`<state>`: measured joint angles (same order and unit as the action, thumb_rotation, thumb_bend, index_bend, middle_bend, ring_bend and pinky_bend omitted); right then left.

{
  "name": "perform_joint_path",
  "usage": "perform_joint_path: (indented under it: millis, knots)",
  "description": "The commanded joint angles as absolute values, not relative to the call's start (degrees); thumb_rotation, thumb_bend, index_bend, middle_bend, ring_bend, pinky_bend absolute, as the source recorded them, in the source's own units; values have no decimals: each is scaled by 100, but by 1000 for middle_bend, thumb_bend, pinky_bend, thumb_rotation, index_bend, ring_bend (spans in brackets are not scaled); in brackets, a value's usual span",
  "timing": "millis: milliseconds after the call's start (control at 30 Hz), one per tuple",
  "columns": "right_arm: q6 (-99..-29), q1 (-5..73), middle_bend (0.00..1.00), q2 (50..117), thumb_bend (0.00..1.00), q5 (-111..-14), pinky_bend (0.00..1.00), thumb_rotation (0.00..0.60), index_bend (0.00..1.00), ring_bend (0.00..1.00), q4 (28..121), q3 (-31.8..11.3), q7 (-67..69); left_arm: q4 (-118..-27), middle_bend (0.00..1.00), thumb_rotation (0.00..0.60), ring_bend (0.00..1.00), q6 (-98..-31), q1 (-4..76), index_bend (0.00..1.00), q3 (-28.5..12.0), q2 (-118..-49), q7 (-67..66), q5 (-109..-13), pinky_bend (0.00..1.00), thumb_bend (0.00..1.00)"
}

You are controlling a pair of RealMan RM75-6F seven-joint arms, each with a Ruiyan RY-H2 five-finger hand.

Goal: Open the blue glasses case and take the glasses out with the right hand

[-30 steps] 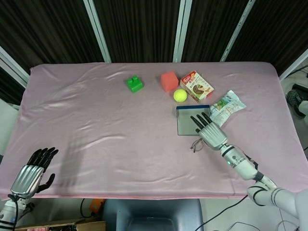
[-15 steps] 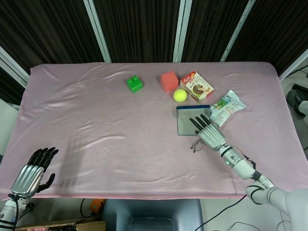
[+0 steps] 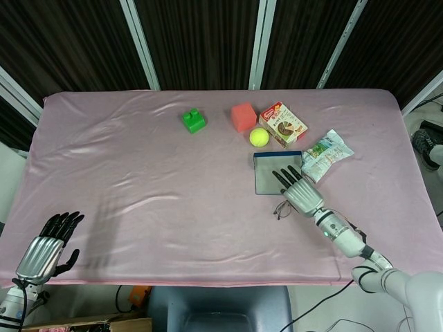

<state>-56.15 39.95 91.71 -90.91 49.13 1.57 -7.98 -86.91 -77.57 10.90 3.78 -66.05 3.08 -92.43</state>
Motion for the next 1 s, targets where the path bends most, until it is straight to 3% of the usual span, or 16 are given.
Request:
perform_joint_path:
  millis: [33, 400, 633, 767, 900, 1000]
  knots:
    - [-5621, 3991, 47, 9173, 547, -9096, 0, 600, 691, 0, 4911, 158, -779, -8694, 42, 600, 0, -7759, 1089, 0, 380, -6606, 302, -9245, 63, 433]
    - [-5728, 4042, 59, 9136, 605, -9126, 0, 600, 728, 0, 5228, 71, -721, -8695, 43, 600, 0, -7799, 1082, 0, 387, -6585, 352, -9274, 62, 434]
    - [-5393, 4576, 61, 9521, 605, -8713, 0, 600, 727, 0, 6168, -611, -1373, -8695, 43, 600, 0, -7821, 1087, 0, 401, -6570, 391, -9325, 62, 434]
    - [-5269, 4670, 62, 9655, 605, -8539, 0, 600, 723, 0, 6255, -756, -1567, -8693, 43, 600, 0, -7841, 1081, 0, 404, -6567, 395, -9339, 62, 434]
    - [-4898, 5170, 64, 10404, 605, -8027, 0, 600, 708, 0, 6364, -1247, -2366, -8686, 42, 600, 0, -7970, 1032, 0, 386, -6530, 466, -9347, 62, 434]
    - [-4730, 5541, 64, 11263, 605, -7453, 0, 600, 687, 0, 5819, -1563, -3440, -8668, 42, 600, 0, -8048, 1012, 0, 393, -6495, 562, -9399, 63, 434]
